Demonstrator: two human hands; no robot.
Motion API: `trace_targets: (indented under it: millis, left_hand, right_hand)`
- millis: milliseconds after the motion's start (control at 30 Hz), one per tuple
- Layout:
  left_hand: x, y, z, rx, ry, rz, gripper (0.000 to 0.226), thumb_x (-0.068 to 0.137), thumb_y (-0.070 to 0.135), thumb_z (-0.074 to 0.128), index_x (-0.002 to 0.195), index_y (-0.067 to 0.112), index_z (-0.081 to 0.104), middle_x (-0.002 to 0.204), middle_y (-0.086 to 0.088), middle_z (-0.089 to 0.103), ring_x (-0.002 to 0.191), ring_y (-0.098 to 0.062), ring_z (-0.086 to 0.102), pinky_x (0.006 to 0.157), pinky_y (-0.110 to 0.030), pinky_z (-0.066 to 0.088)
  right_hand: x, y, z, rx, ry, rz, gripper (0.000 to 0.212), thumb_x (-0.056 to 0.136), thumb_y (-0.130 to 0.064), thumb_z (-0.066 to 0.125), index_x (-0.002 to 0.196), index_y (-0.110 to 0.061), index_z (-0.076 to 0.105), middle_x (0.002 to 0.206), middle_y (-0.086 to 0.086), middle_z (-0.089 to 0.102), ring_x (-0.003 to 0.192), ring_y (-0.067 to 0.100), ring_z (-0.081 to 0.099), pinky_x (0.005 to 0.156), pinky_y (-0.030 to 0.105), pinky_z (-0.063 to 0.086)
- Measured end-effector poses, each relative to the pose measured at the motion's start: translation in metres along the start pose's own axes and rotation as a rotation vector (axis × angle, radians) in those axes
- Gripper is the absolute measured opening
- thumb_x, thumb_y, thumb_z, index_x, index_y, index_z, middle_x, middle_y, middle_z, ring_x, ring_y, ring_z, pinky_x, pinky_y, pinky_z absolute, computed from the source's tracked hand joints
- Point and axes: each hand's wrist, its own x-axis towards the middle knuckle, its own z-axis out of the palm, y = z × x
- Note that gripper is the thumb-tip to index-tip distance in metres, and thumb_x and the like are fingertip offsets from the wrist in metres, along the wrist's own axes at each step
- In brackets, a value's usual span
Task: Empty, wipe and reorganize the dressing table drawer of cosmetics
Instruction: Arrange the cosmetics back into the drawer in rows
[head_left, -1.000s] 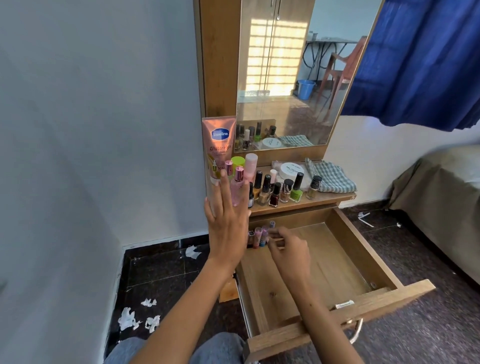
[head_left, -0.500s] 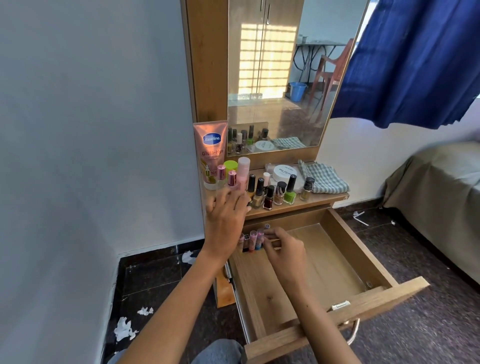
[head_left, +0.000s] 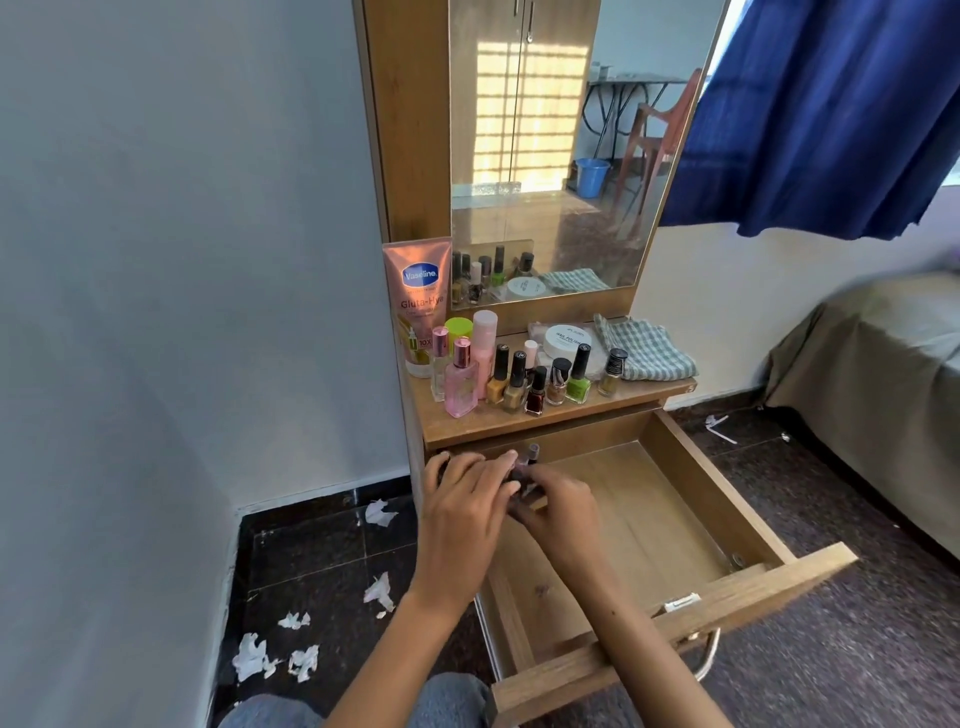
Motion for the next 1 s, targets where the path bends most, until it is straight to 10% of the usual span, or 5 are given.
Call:
trace_targets:
  millis: [333,833,1000]
  left_hand:
    - [-0.050,-0.022,0.008,0.189,-0.339,-0.205,0.035,0.089,0.022,0.063,0.124,0.017,0.062,0.132,0.001,0.057,0.124,-0.021,0.052,0.097,-0.048,0.045]
    - [-0.028,-0.017,0.000,0.149,-0.490,-0.163,0.044,0.103,0.027,0.031,0.145,0.020,0.034,0.154,0.004,0.026,0.144,-0.012,0.015,0.115,-0.036,0.002]
    - [-0.021,-0.013,-0.002,0.229,-0.544,-0.178,0.045,0.103,0.028,0.028,0.147,0.019,0.029,0.155,0.002,0.023,0.144,-0.017,0.014,0.115,-0.040,0.001]
  right_hand:
    - [0.016,0.000,0.024,-0.306,-0.408,0.247,0.025,0.082,-0.015,0.071,0.108,-0.012,0.070,0.108,0.009,0.070,0.099,0.025,0.066,0.078,0.030,0.052]
    - [0.026,0.003,0.029,-0.080,-0.366,0.358,0.020,0.078,0.000,0.071,0.098,-0.003,0.074,0.097,0.012,0.073,0.091,0.018,0.069,0.057,0.001,0.039]
    - [0.021,-0.006,-0.006,-0.009,-0.193,0.288,0.013,0.082,-0.003,0.070,0.094,-0.008,0.074,0.090,0.006,0.073,0.079,0.011,0.065,0.075,0.020,0.054]
